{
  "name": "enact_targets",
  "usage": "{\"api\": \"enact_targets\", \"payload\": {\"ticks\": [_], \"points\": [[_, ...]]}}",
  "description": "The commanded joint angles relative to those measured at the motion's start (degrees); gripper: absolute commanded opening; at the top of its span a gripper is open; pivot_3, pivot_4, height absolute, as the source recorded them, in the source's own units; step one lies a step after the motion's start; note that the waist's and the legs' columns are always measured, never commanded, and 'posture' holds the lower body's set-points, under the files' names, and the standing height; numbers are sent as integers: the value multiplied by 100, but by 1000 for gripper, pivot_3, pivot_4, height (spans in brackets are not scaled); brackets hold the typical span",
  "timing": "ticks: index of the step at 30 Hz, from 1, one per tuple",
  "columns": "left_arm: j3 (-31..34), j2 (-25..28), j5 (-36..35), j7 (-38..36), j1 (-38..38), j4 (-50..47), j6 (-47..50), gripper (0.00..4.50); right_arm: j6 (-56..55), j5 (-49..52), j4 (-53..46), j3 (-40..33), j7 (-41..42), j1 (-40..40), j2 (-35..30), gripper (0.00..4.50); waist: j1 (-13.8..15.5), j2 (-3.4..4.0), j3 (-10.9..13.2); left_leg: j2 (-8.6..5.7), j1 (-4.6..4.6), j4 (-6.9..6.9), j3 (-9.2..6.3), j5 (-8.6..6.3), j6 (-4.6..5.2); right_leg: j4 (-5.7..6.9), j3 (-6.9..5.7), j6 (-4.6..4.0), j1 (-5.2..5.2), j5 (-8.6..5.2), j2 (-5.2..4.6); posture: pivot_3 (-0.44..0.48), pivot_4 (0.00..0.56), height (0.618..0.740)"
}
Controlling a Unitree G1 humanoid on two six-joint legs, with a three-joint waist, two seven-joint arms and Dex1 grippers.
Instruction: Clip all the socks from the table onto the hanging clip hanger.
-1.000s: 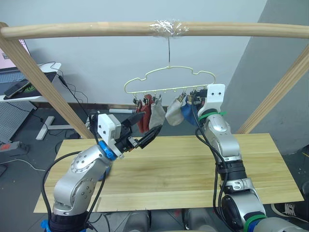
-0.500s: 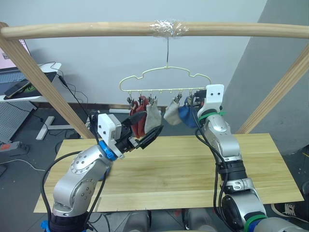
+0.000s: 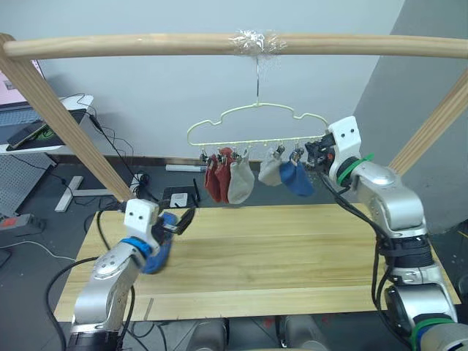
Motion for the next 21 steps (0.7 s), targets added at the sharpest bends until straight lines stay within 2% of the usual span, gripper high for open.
{"api": "enact_targets", "payload": {"ticks": [1,13,17,20,21], "points": [[135,94,463,226,-349,1031,-457,4500,282,175,-187,-10,303,-117,-195,14,2,0,0,0,-1,0,-1,0,0,0,0,0,0,0,0,-9,159,740],[-158,72,905,-351,-2043,4640,-439,4500,987,476,-523,-242,31,-131,-68,14,-20,-19,11,-3,-7,1,-4,0,0,-2,-7,-5,-2,7,-3,-37,171,740],[-306,170,1186,-315,-2282,5260,-520,4500,1085,500,-640,-248,-31,-110,-56,14,-54,-18,11,-2,-2,1,-5,0,0,3,-7,3,-1,3,-2,-45,173,740],[-450,186,1327,-512,-2266,5371,-630,4500,1111,505,-664,-259,-56,-113,-58,14,-91,-16,10,-2,3,1,-3,0,0,6,-5,5,0,1,-3,-52,173,740],[-445,169,1320,-544,-2251,5369,-607,4207,1109,502,-662,-262,-62,-116,-55,0,-96,-15,9,-2,4,1,-2,0,0,8,-4,6,0,1,-3,-51,171,740]]}}
